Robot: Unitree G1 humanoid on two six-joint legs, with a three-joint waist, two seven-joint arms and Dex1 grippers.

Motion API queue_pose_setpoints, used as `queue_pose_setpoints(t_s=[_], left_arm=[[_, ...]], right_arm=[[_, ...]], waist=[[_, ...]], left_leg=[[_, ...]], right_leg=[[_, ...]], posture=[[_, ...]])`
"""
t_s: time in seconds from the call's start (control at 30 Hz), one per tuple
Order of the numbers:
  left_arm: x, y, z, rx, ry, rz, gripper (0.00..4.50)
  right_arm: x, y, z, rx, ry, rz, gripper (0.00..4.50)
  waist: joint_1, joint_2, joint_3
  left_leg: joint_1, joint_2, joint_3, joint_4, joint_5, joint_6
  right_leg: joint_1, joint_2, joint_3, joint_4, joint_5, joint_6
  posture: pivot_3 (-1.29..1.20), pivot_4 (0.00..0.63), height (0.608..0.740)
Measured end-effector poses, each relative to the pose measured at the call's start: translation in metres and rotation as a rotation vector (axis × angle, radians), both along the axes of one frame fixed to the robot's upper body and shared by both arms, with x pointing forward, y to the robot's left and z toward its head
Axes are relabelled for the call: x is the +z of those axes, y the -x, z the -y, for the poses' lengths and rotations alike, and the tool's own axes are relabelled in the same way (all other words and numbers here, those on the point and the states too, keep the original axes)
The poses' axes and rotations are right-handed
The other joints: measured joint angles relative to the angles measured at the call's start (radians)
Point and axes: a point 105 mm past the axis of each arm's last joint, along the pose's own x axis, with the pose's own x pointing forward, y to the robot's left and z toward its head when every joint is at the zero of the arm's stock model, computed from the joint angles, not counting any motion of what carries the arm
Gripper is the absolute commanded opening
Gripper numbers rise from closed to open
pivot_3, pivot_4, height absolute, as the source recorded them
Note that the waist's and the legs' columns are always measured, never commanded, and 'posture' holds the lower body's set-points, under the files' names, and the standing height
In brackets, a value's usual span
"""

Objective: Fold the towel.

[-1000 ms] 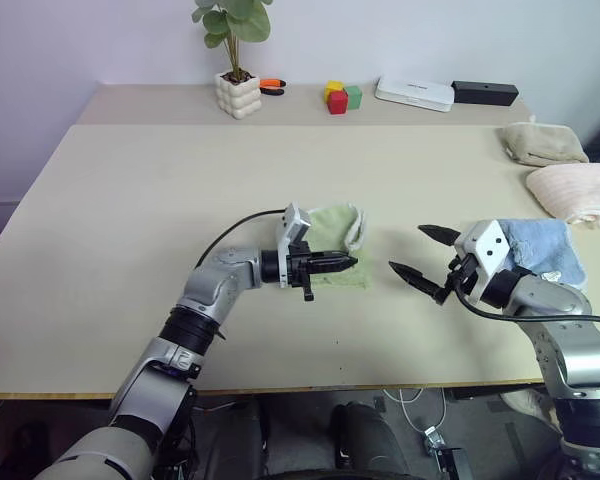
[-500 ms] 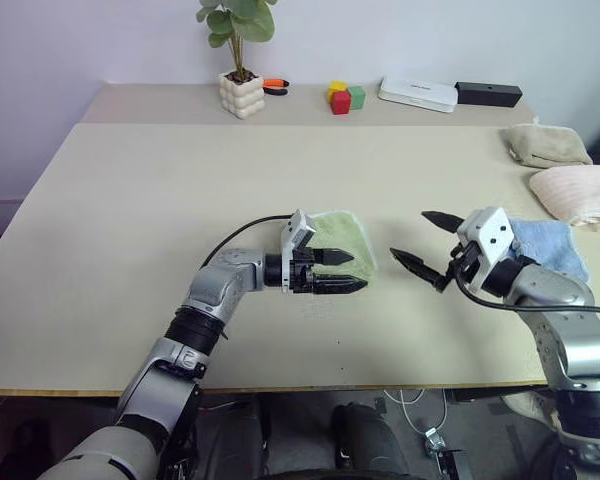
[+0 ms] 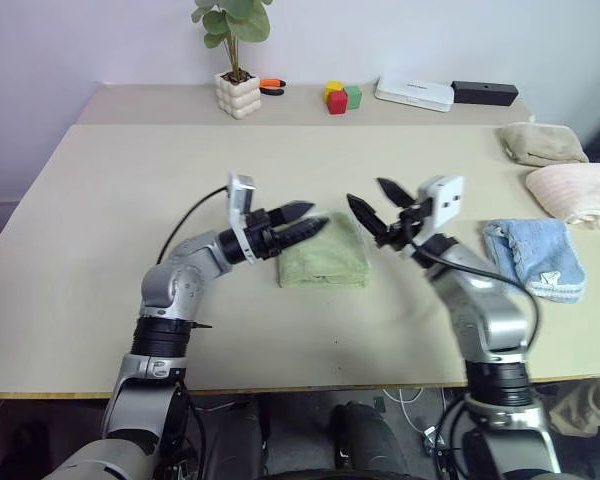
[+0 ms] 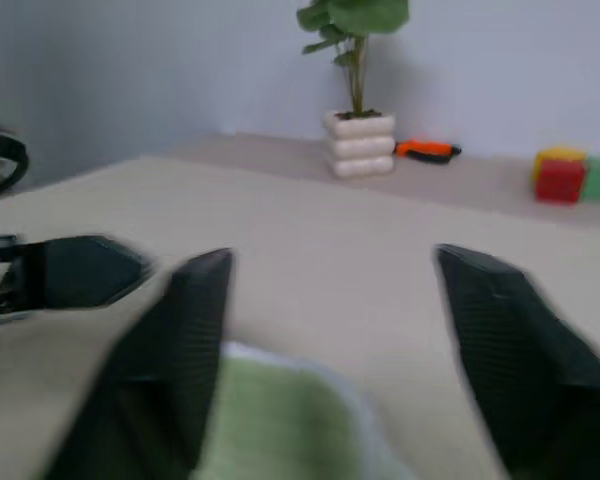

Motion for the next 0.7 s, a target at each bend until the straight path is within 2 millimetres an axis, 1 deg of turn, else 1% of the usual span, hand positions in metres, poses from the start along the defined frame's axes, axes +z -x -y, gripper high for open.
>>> queue_pose_setpoints(t_s=[0.03, 0.07, 0.1, 0.17, 0.23, 0.33, 0.4, 0.43, 0.5, 0.57, 0.6, 0.7], left_arm=[[-0.006, -0.004, 0.0, 0.039, 0.002, -0.024, 1.04], [-0.011, -0.008, 0.001, 0.077, 0.005, -0.043, 0.58], [-0.015, -0.012, 0.002, 0.109, 0.019, -0.058, 0.06], [-0.018, -0.016, 0.008, 0.151, 0.045, -0.079, 0.06], [-0.025, -0.017, 0.019, 0.153, -0.004, -0.07, 0.06], [-0.032, -0.014, 0.03, 0.133, -0.072, -0.049, 0.06], [-0.035, -0.014, 0.035, 0.127, -0.099, -0.043, 0.06], [-0.038, -0.014, 0.036, 0.129, -0.115, -0.044, 0.06], [-0.046, -0.016, 0.036, 0.147, -0.148, -0.058, 0.06], [-0.053, -0.019, 0.031, 0.171, -0.184, -0.067, 0.06], [-0.056, -0.02, 0.029, 0.177, -0.196, -0.071, 0.06], [-0.056, -0.021, 0.031, 0.178, -0.21, -0.065, 0.06]], right_arm=[[-0.001, -0.002, -0.001, -0.029, -0.017, -0.008, 0.98], [-0.002, -0.004, -0.002, -0.054, -0.044, -0.02, 0.56], [-0.005, -0.007, -0.003, -0.072, -0.068, -0.037, 0.03], [-0.014, -0.012, -0.006, -0.1, -0.101, -0.083, 0.03], [-0.022, -0.016, -0.01, -0.114, -0.119, -0.123, 0.03], [-0.02, -0.019, -0.014, -0.12, -0.104, -0.119, 0.03], [-0.023, -0.02, -0.014, -0.126, -0.092, -0.126, 0.03], [-0.027, -0.02, -0.014, -0.131, -0.084, -0.147, 0.03], [-0.046, -0.02, -0.01, -0.154, -0.031, -0.211, 0.03], [-0.065, -0.021, -0.001, -0.193, 0.028, -0.273, 0.03], [-0.069, -0.021, 0.002, -0.207, 0.038, -0.288, 0.03], [-0.072, -0.021, 0.006, -0.232, 0.069, -0.3, 0.03]], waist=[[0.005, 0.0, 0.0], [0.006, 0.0, 0.0], [0.005, 0.0, 0.0], [0.005, 0.0, 0.0], [0.001, 0.0, 0.0], [-0.005, 0.0, 0.0], [-0.006, 0.0, 0.0], [-0.006, 0.0, 0.0], [-0.005, 0.0, 0.0], [-0.005, 0.0, 0.0], [-0.006, 0.0, 0.0], [-0.004, 0.0, 0.0]], left_leg=[[0.0, 0.0, 0.0, 0.001, 0.0, 0.0], [-0.001, 0.0, -0.001, 0.002, 0.0, 0.0], [-0.001, 0.0, -0.001, 0.002, 0.0, 0.0], [-0.001, -0.001, -0.001, 0.003, 0.0, 0.0], [-0.001, 0.0, -0.001, 0.002, 0.0, 0.0], [-0.001, 0.0, -0.001, 0.001, 0.0, 0.0], [-0.001, 0.001, -0.001, 0.0, 0.0, 0.0], [-0.001, 0.001, -0.002, 0.0, 0.0, 0.0], [-0.001, 0.001, -0.001, 0.0, 0.0, 0.0], [-0.001, 0.001, -0.001, 0.001, 0.0, 0.0], [-0.001, 0.001, -0.001, 0.001, 0.0, 0.0], [-0.001, 0.001, -0.002, 0.001, 0.0, 0.0]], right_leg=[[0.0, 0.0, 0.0, 0.0, 0.0, 0.0], [0.0, 0.0, 0.0, 0.0, 0.0, 0.0], [0.001, 0.0, 0.0, 0.0, 0.0, 0.0], [0.001, 0.0, 0.0, 0.0, 0.0, 0.0], [0.0, 0.0, 0.0, 0.0, 0.0, 0.0], [-0.001, 0.002, 0.0, 0.0, 0.0, 0.0], [-0.001, 0.002, 0.0, 0.0, 0.0, 0.0], [-0.001, 0.002, 0.0, 0.0, 0.0, 0.0], [-0.001, 0.002, 0.0, 0.0, 0.0, 0.0], [-0.001, 0.002, 0.0, 0.0, 0.0, 0.0], [-0.001, 0.002, 0.0, 0.0, 0.0, 0.0], [-0.001, 0.002, 0.0, 0.0, 0.0, 0.0]], posture=[[0.0, 0.15, 0.735], [0.0, 0.15, 0.735], [0.0, 0.15, 0.735], [0.0, 0.15, 0.735], [0.0, 0.15, 0.735], [0.0, 0.15, 0.735], [0.0, 0.15, 0.735], [0.0, 0.15, 0.735], [0.0, 0.15, 0.735], [0.0, 0.15, 0.735], [0.0, 0.15, 0.735], [0.0, 0.15, 0.735]])
